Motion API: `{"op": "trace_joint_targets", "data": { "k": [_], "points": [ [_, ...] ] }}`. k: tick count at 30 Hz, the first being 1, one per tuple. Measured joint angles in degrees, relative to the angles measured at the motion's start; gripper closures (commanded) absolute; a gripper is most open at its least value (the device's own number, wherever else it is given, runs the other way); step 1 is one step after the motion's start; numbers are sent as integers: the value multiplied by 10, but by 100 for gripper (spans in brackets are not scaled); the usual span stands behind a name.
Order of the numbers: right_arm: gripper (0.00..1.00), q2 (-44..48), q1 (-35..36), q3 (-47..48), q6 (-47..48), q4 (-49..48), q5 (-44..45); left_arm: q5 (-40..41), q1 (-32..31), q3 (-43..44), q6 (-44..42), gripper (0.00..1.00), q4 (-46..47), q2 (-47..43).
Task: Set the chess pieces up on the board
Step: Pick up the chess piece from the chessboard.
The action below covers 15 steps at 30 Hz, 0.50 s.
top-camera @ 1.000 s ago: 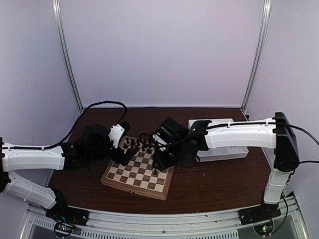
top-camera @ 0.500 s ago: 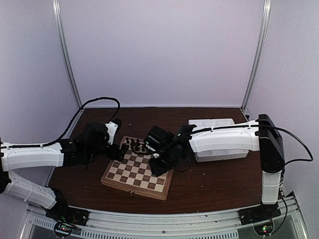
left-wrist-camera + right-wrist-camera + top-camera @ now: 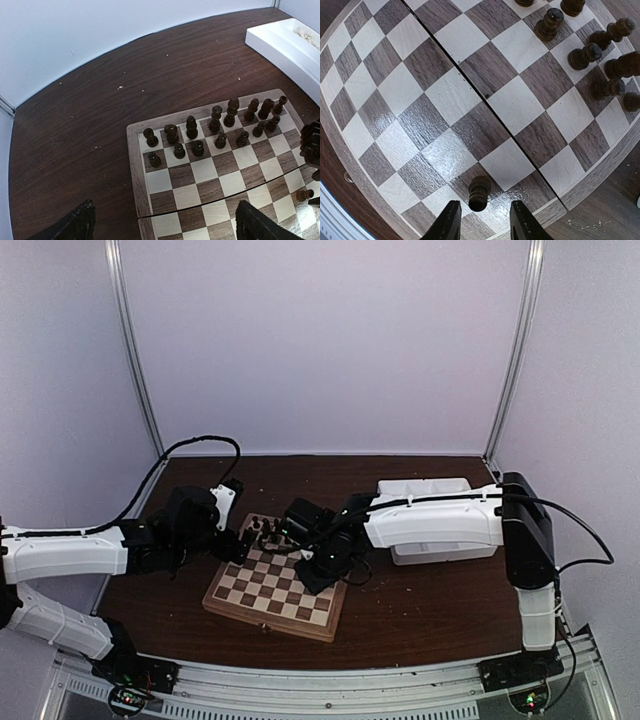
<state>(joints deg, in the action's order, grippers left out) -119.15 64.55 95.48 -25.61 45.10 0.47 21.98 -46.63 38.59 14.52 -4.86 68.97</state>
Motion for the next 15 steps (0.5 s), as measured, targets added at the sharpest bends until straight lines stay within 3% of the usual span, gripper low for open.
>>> {"op": "trace_joint_targets", "data": {
  "k": [9,15],
  "points": [
    [70,-18,1,13,3,9,9,3,0,0,0,2,0,0],
    [85,-24,1,19,7,15,10,3,0,0,0,2,0,0]
  ]
}}
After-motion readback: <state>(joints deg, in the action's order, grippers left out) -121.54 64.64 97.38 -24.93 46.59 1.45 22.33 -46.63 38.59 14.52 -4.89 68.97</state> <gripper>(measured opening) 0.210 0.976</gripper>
